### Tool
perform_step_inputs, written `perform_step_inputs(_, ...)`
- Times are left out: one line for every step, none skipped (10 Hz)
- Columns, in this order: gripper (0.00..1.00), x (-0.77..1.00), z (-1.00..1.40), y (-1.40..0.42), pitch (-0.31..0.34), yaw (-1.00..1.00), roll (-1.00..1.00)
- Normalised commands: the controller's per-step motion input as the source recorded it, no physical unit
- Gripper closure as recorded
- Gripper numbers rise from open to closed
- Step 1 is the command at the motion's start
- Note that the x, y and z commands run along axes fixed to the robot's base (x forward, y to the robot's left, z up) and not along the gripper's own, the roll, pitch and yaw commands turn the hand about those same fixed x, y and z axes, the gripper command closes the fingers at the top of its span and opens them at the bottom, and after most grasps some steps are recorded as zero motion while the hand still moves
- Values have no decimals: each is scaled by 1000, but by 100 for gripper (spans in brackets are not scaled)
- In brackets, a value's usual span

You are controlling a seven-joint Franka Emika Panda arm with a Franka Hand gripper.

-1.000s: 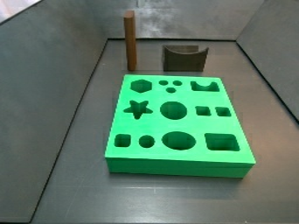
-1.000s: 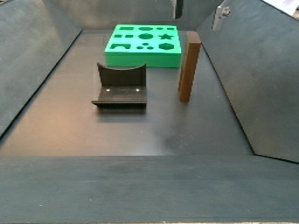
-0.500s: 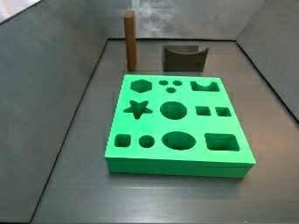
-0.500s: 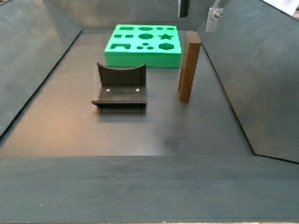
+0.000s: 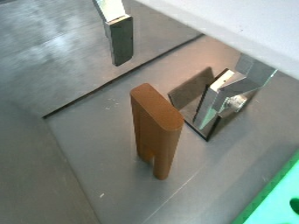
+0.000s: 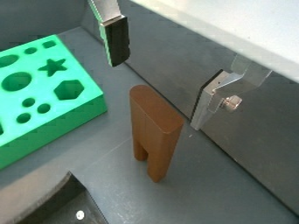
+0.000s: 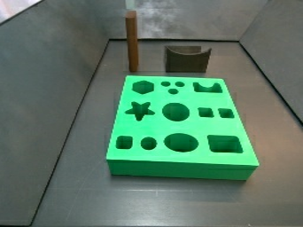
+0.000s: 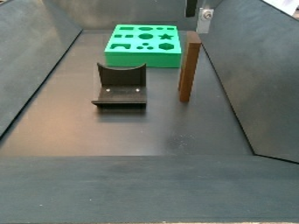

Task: Pick up the square-circle object. Move up. Rotate the square-circle object. Move to above the board. Insert the square-circle object.
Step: Rotate the square-circle object.

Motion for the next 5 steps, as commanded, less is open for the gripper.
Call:
perform_step_inputs(0,38,-27,27,32,-311,7)
perform_step_inputs(0,38,-27,27,32,-204,7)
perform_step_inputs(0,0,-1000,0,32,-138,7)
perform_step_inputs(0,14,-1000,1,13,-90,7)
perform_step_inputs(0,18,-1000,1,-10,-72,4)
